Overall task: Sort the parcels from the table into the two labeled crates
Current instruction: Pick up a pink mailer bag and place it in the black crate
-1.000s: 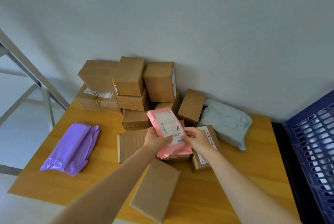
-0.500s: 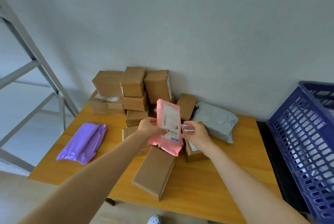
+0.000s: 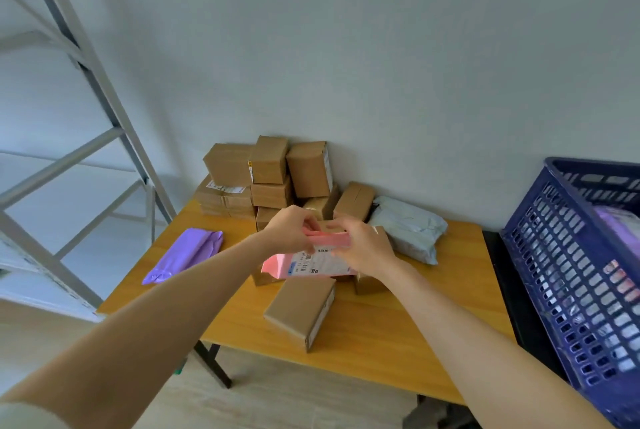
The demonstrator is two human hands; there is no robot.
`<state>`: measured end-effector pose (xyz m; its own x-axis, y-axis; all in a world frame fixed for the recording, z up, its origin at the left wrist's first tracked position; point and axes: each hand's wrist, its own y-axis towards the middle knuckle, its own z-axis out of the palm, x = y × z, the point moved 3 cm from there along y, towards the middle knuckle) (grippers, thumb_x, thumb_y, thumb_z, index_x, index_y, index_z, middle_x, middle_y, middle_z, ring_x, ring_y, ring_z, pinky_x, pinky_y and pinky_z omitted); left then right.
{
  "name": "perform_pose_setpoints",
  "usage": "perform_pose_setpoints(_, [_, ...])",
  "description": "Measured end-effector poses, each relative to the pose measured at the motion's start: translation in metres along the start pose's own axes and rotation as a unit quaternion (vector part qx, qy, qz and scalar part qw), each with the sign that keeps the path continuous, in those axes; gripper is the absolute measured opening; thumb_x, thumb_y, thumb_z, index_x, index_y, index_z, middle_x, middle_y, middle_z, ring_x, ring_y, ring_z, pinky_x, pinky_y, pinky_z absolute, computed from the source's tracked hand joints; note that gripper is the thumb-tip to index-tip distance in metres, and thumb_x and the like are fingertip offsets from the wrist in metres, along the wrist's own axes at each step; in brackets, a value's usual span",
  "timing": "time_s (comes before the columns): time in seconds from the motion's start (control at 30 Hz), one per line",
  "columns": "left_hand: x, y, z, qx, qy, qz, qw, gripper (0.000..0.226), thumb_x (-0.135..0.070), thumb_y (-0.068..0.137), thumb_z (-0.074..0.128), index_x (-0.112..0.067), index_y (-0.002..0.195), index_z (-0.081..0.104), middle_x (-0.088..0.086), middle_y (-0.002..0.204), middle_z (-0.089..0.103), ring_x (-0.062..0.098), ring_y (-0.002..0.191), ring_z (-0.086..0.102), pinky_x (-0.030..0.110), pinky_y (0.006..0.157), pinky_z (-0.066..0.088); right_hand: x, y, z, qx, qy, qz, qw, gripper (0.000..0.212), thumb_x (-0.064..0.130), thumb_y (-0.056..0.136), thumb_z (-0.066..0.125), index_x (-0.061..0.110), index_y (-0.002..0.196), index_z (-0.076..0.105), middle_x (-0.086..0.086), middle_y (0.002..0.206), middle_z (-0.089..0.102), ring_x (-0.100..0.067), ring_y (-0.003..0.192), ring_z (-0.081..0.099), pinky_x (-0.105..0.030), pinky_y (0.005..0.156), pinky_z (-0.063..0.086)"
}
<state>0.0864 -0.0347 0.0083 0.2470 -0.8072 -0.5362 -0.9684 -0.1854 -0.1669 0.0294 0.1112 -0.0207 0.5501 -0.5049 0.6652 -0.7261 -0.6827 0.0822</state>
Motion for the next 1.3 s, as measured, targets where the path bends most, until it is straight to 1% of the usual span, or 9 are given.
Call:
perform_pose_setpoints(0.2, [-0.009, -0.012, -0.015, 0.008, 0.054, 0.075, 0.996, 0.024, -0.005, 0.072, 0.075, -0.021, 0.087, 0.065, -0.014, 0.079, 0.059, 0.001, 0.071, 0.056, 0.011, 0.058, 0.039, 0.011, -0.002, -0.001, 0.013, 0.012, 0.025, 1.000, 0.025, 0.038, 0.094, 0.060, 0.026, 0.116, 0.065, 0.012, 0.109, 0.057, -0.007, 0.092, 0.052, -0.008, 0.058, 0.030])
perform_pose_setpoints(0.4, [-0.005, -0.020, -0.032, -0.044, 0.070, 0.119, 0.989, 0.020, -0.005, 0.073, 0.067, -0.023, 0.081, 0.070, -0.013, 0.075, 0.063, 0.005, 0.075, 0.057, 0.020, 0.068, 0.042, 0.026, -0.001, 0.009, 0.032, 0.067, 0.044, 0.996, 0.019, 0.029, 0.091, 0.066, 0.019, 0.107, 0.065, -0.002, 0.101, 0.067, -0.017, 0.095, 0.062, -0.032, 0.085, 0.052])
perform_pose_setpoints(0.53, [-0.003, -0.022, -0.044, -0.093, 0.066, 0.135, 0.984, 0.016, -0.012, 0.079, 0.070, -0.022, 0.092, 0.070, -0.011, 0.085, 0.067, 0.011, 0.088, 0.059, 0.033, 0.085, 0.048, 0.038, -0.002, 0.008, -0.037, 0.051, 0.044, 0.997, 0.006, 0.031, 0.093, 0.063, 0.027, 0.096, 0.060, 0.009, 0.091, 0.062, -0.004, 0.079, 0.057, -0.012, 0.061, 0.038])
perform_pose_setpoints(0.63, [0.004, -0.025, -0.051, -0.156, 0.094, 0.127, 0.975, 0.044, -0.020, 0.080, 0.073, -0.027, 0.120, 0.058, -0.008, 0.110, 0.061, 0.018, 0.116, 0.048, 0.035, 0.097, 0.038, 0.048, -0.004, 0.006, -0.070, 0.072, 0.049, 0.994, 0.008, 0.033, 0.093, 0.063, 0.026, 0.092, 0.060, 0.015, 0.083, 0.060, 0.001, 0.076, 0.055, -0.011, 0.058, 0.035])
perform_pose_setpoints(0.73, [0.018, -0.027, -0.057, -0.194, 0.017, 0.082, 0.977, 0.088, -0.026, 0.070, 0.083, -0.027, 0.143, 0.035, 0.001, 0.145, 0.039, 0.025, 0.135, 0.029, 0.048, 0.108, 0.031, 0.049, -0.004, 0.003, -0.111, 0.146, 0.075, 0.980, 0.008, 0.025, 0.093, 0.064, 0.022, 0.087, 0.059, 0.009, 0.082, 0.063, -0.006, 0.076, 0.061, -0.015, 0.061, 0.041])
perform_pose_setpoints(0.87, [0.039, -0.027, -0.056, -0.176, -0.101, -0.024, 0.979, 0.102, -0.031, 0.069, 0.086, -0.021, 0.149, 0.024, 0.005, 0.152, 0.030, 0.028, 0.139, 0.026, 0.050, 0.111, 0.032, 0.041, -0.008, -0.001, -0.168, 0.290, 0.155, 0.929, 0.003, 0.022, 0.092, 0.064, 0.019, 0.091, 0.063, 0.005, 0.084, 0.071, -0.005, 0.068, 0.069, -0.017, 0.054, 0.050])
perform_pose_setpoints(1.03, [0.056, -0.035, -0.047, -0.074, -0.320, -0.083, 0.941, 0.087, -0.030, 0.081, 0.076, -0.020, 0.150, 0.023, 0.005, 0.144, 0.047, 0.028, 0.128, 0.049, 0.050, 0.103, 0.044, 0.040, -0.011, 0.000, -0.176, 0.411, 0.185, 0.875, 0.008, 0.012, 0.093, 0.063, 0.007, 0.099, 0.066, -0.008, 0.094, 0.074, -0.020, 0.087, 0.072, -0.037, 0.075, 0.059])
perform_pose_setpoints(1.17, [0.060, -0.041, -0.043, -0.005, -0.480, -0.071, 0.874, 0.070, -0.016, 0.087, 0.070, -0.022, 0.147, 0.034, 0.007, 0.129, 0.060, 0.029, 0.110, 0.063, 0.054, 0.093, 0.051, 0.046, -0.017, 0.004, -0.157, 0.461, 0.191, 0.853, 0.010, 0.009, 0.093, 0.062, 0.004, 0.101, 0.066, -0.008, 0.090, 0.075, -0.021, 0.081, 0.073, -0.030, 0.062, 0.056])
perform_pose_setpoints(1.3, [0.059, -0.043, -0.037, 0.011, -0.509, -0.048, 0.860, 0.060, -0.001, 0.085, 0.068, -0.019, 0.138, 0.045, 0.008, 0.116, 0.065, 0.029, 0.102, 0.066, 0.054, 0.086, 0.055, 0.054, -0.021, 0.009, -0.144, 0.483, 0.188, 0.843, 0.016, 0.010, 0.092, 0.063, 0.004, 0.108, 0.064, -0.008, 0.095, 0.075, -0.024, 0.089, 0.072, -0.032, 0.066, 0.056])
